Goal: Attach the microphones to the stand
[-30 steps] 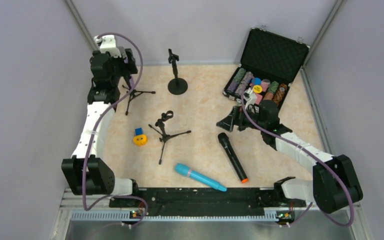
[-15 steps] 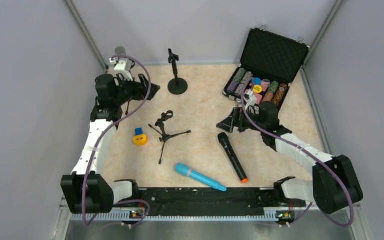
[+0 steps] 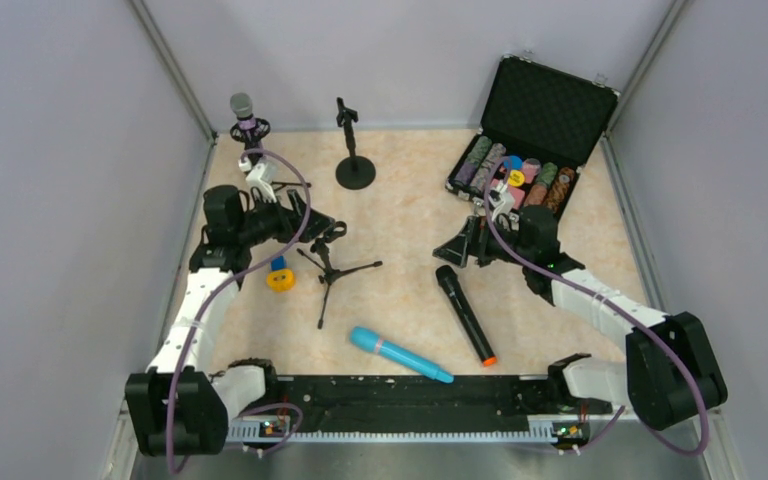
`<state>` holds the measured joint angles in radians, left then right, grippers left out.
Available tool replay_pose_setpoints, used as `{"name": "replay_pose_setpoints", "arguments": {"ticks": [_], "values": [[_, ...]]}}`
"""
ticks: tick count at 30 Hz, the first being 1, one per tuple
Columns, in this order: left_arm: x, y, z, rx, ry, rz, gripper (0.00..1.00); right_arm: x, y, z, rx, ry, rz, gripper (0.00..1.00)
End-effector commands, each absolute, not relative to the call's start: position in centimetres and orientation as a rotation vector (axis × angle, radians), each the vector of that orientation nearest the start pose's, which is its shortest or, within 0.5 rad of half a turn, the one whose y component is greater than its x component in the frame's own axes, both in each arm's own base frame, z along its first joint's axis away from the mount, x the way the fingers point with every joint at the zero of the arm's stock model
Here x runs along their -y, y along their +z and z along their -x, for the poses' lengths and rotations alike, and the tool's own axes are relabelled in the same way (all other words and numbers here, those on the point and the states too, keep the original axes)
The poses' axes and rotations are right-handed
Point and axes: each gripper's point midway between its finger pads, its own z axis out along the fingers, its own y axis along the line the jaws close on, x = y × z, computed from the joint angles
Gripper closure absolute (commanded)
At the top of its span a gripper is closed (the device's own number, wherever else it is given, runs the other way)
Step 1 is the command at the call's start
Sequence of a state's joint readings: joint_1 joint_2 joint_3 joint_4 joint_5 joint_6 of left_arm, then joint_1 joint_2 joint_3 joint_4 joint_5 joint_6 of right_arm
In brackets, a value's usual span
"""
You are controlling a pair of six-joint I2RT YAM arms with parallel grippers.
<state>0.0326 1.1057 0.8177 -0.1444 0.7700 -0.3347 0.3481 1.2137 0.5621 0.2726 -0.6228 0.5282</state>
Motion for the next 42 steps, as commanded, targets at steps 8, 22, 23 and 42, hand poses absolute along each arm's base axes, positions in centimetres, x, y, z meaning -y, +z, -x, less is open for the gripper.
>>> {"name": "replay_pose_setpoints", "arguments": {"ticks": [8, 22, 23, 42], "values": [[12.6, 26.7, -29.7, -1.750, -0.886, -0.289, 0.06, -23.0, 15.8, -27.9, -2.006, 1.196, 0.270, 0.01], [15.2, 24.6, -28.5, -1.796, -0.743, -0.549, 0.07, -22.6, 15.4, -27.7, -2.013, 1.170, 0.269, 0.01], [15.2, 24.3, -28.5, -1.807, -0.720, -0.565, 0.07, -22.6, 15.5, -27.7, -2.008, 1.168, 0.268, 0.01], [14.3, 21.2, -30.0, -1.845, -0.399, -0.663, 0.08, -22.8, 14.6, -28.0, -2.029, 1.176, 0.259, 0.01]]}}
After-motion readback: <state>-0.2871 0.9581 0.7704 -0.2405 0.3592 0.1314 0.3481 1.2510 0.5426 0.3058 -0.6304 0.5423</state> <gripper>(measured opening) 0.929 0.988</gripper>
